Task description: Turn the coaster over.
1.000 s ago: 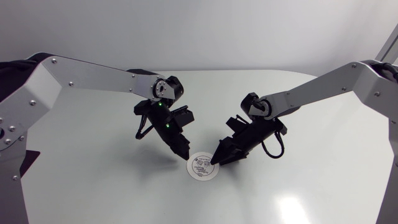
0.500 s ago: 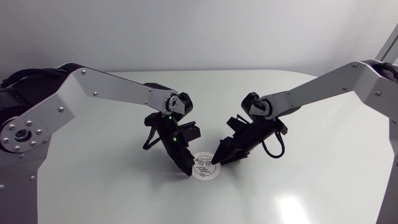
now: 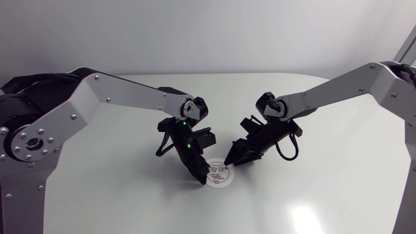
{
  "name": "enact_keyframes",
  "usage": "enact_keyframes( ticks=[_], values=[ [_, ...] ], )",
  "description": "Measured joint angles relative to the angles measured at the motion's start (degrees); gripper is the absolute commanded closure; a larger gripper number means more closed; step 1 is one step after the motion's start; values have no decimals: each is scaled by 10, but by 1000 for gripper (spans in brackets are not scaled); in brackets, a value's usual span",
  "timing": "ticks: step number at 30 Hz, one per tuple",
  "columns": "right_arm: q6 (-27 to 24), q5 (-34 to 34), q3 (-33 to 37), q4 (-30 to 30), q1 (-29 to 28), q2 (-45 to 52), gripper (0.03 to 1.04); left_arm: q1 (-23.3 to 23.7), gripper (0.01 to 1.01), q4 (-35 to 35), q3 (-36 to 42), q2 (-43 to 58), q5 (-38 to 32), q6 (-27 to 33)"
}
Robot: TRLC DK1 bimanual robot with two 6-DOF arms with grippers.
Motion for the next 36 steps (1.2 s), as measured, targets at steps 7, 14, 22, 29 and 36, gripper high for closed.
enact_keyframes(
  ticks=[7, 14, 22, 29, 36],
  values=[
    [0, 0, 0, 2, 0, 0, 318, 0, 697, -2, 5, 0, 2, 0],
    [0, 1, 0, 2, 0, 0, 318, -1, 697, -2, 10, 0, 7, 0],
    [0, 1, 0, 2, 0, 0, 318, -2, 698, -2, 23, 3, 9, -2],
    [0, 2, 0, 2, -5, -1, 318, -9, 698, 11, 24, 15, 17, -7],
    [0, 6, -3, 1, -14, -5, 318, -9, 698, 13, 24, 15, 19, -7]
  ],
)
